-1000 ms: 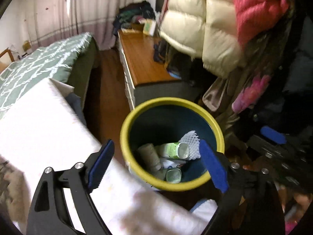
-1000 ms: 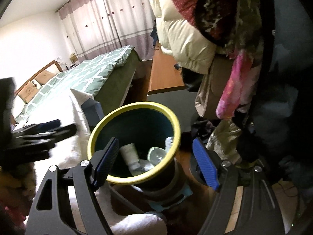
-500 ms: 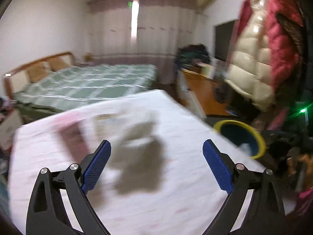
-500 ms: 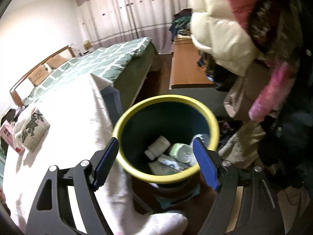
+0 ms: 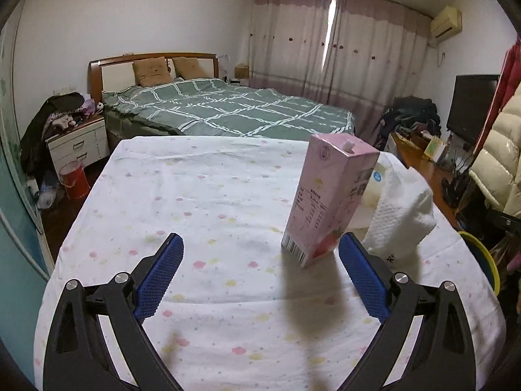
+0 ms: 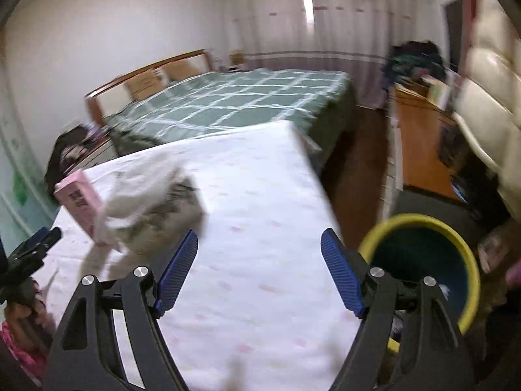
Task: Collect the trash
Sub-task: 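Move the right gripper to the white tissue and grasp it, then carry the white tissue over the yellow bin and open the right gripper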
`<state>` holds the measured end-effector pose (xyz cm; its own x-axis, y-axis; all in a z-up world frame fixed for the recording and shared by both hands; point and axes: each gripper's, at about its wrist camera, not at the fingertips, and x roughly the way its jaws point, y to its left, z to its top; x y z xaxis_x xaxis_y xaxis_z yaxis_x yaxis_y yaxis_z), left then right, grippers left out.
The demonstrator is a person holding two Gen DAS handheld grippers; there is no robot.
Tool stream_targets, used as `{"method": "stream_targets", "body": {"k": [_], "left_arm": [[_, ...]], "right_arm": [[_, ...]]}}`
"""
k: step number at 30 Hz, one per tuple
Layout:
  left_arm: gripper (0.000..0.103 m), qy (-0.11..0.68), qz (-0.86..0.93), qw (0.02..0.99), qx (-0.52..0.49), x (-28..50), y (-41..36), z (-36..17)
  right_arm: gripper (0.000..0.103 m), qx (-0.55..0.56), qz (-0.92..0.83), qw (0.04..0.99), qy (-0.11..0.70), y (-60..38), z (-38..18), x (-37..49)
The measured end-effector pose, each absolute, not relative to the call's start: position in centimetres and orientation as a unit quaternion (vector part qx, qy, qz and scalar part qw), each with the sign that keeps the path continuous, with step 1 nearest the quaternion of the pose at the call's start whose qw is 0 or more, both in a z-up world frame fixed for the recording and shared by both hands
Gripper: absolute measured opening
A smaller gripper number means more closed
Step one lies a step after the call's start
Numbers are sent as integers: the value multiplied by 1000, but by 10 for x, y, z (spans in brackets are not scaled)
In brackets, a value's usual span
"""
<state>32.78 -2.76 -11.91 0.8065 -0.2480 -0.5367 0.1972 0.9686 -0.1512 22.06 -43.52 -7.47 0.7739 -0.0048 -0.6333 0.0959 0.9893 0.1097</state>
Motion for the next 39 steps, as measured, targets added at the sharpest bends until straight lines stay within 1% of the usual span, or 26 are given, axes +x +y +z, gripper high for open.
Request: {"method": "stream_targets", "body": {"k": [6, 8, 11, 16, 18, 20, 22, 24, 26, 27, 28, 33, 39], "left_arm": [[96, 286, -116, 949, -59, 329, -30, -121], [96, 290, -118, 948, -59, 330, -31, -123], [97, 293, -119, 947, -58, 330, -33, -125], [97, 297, -121, 946, -53, 331, -38, -125], [97, 299, -122, 945, -51, 332, -40, -126], [97, 300, -122, 945, -50, 333, -42, -126], [97, 302, -121, 944, -50, 333, -42, -126], [97, 304, -122, 944, -51, 333, -43, -126], [97, 305, -121, 943, -51, 334, -44, -127], [97, 305, -121, 943, -52, 334, -43, -128], [97, 306, -121, 943, -52, 334, -44, -128], [97, 306, -122, 943, -51, 333, -44, -128], [97, 306, -121, 943, -50, 333, -45, -128]], "right_arm": [[74, 17, 39, 946, 321, -371, -69, 265], [67, 3, 48, 945, 324, -357, -69, 275], [61, -16, 61, 941, 331, -342, -74, 290], [58, -31, 64, 936, 344, -334, -83, 303], [55, -38, 65, 935, 347, -330, -85, 306], [49, -43, 69, 932, 353, -328, -88, 305], [46, -53, 72, 931, 354, -324, -90, 307], [37, -64, 79, 930, 352, -319, -91, 307], [20, -69, 83, 929, 355, -315, -91, 306], [15, -71, 85, 928, 357, -314, -90, 307], [6, -70, 89, 926, 360, -313, -90, 308], [3, -32, 104, 923, 369, -317, -80, 312], [3, 12, 127, 931, 341, -327, -47, 304]]}}
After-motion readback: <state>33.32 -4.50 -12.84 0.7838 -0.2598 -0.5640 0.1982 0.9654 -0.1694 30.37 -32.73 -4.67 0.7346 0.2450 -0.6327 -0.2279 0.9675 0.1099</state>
